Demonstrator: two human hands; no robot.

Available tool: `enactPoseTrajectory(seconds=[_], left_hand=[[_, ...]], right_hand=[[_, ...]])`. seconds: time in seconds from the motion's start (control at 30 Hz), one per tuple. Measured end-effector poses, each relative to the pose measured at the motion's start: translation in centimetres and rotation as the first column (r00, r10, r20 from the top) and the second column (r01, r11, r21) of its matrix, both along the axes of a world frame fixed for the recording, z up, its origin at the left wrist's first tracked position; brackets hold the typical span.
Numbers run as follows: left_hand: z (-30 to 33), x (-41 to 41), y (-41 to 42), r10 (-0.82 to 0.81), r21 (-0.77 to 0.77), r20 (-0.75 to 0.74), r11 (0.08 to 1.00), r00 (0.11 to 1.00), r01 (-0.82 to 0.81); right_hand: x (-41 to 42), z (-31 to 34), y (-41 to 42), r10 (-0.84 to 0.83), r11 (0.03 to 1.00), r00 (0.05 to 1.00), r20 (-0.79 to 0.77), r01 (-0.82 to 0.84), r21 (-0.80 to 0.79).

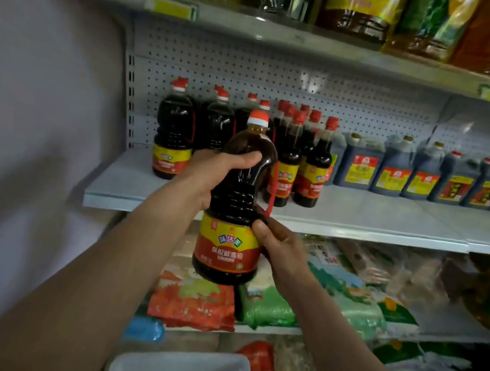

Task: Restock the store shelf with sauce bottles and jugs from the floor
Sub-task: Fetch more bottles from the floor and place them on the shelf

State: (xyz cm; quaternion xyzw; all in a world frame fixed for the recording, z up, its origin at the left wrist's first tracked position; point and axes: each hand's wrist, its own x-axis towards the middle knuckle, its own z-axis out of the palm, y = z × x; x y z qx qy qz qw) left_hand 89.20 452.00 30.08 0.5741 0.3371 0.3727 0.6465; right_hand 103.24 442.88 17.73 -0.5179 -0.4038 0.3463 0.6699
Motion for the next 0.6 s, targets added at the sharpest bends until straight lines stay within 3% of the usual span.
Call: enactPoseTrajectory(seconds=[0.27, 0.6], left_hand=[[-1.3, -4.4, 12.3, -0.037, 0.111, 0.068, 0.993, 0.997, 0.029], [-2.7, -8.1, 21.3, -0.029, 0.208, 0.173, 0.978, 0.985, -0.008]], right_hand=[[-3.7, 0.2, 12.4, 0.073, 0.997, 0.997, 0.019, -0.073, 0.004], [-6.1, 0.0, 22.8, 0.137, 0.991, 0.986, 0.092, -0.137, -0.009]])
